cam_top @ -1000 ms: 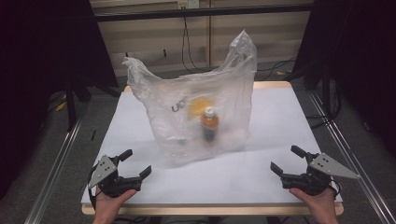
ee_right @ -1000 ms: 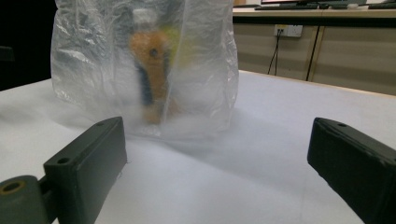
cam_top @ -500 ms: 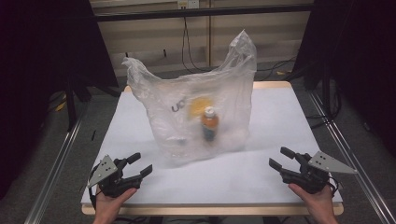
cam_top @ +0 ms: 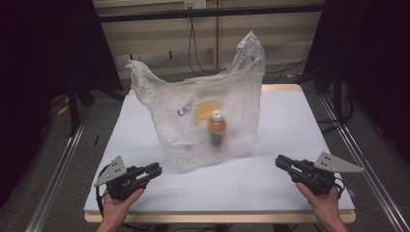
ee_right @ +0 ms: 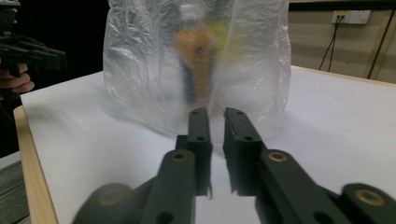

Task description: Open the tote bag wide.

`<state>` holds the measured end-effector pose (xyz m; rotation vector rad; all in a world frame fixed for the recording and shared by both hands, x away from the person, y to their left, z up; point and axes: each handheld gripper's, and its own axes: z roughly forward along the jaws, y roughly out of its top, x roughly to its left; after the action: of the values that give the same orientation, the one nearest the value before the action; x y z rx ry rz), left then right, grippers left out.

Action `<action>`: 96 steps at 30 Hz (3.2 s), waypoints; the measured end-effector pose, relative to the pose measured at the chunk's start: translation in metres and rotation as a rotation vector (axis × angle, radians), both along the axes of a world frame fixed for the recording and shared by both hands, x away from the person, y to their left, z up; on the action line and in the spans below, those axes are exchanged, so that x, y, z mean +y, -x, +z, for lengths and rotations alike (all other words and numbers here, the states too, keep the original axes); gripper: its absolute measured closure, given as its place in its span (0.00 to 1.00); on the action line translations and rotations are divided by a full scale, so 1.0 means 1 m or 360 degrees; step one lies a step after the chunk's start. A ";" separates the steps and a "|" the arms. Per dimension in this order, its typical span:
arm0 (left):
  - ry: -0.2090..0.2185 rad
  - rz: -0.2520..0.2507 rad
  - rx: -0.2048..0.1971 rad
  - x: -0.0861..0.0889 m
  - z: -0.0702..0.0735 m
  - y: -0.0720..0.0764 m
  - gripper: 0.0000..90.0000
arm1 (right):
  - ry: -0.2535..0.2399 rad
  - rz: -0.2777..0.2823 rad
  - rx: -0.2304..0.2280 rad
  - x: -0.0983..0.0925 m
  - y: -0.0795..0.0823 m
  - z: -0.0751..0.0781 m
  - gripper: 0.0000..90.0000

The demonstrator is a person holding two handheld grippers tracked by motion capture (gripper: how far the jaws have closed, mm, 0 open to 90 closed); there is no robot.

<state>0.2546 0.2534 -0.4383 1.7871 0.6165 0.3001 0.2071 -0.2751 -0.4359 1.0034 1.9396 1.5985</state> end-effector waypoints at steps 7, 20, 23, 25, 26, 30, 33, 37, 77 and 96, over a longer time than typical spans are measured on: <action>0.0025 -0.0089 0.0065 -0.003 0.006 -0.008 0.98 | -0.0010 0.0096 0.0056 0.013 -0.015 0.005 1.00; 0.0028 -0.0135 0.0114 -0.024 0.013 -0.021 1.00 | -0.0032 0.0279 0.0087 0.040 -0.042 0.030 1.00; 0.0008 -0.0148 0.0099 -0.030 0.019 -0.027 1.00 | -0.0035 0.0299 0.0070 0.045 -0.051 0.036 1.00; 0.0014 -0.0145 0.0090 -0.032 0.022 -0.031 1.00 | -0.0045 0.0310 0.0064 0.047 -0.057 0.041 1.00; 0.0008 -0.0152 0.0085 -0.034 0.024 -0.034 1.00 | -0.0047 0.0314 0.0057 0.048 -0.061 0.044 1.00; 0.0020 -0.0149 0.0067 -0.040 0.029 -0.043 1.00 | -0.0037 0.0327 0.0035 0.052 -0.072 0.055 1.00; 0.0040 -0.0147 0.0067 -0.042 0.031 -0.050 1.00 | -0.0037 0.0324 0.0020 0.052 -0.077 0.061 1.00; 0.0068 -0.0137 0.0047 -0.044 0.039 -0.061 1.00 | -0.0050 0.0316 0.0007 0.053 -0.088 0.072 1.00; 0.0200 -0.0153 -0.0103 -0.071 0.131 -0.136 1.00 | 0.0003 0.0285 -0.0072 0.097 -0.170 0.162 1.00; 0.0140 -0.0081 -0.0036 -0.103 0.169 -0.183 1.00 | 0.0131 0.0123 -0.0038 0.119 -0.205 0.183 1.00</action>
<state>0.4375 0.1500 -0.2696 1.7103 0.5593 0.2542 0.4119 -0.1556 -0.2533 0.8825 2.0333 1.5504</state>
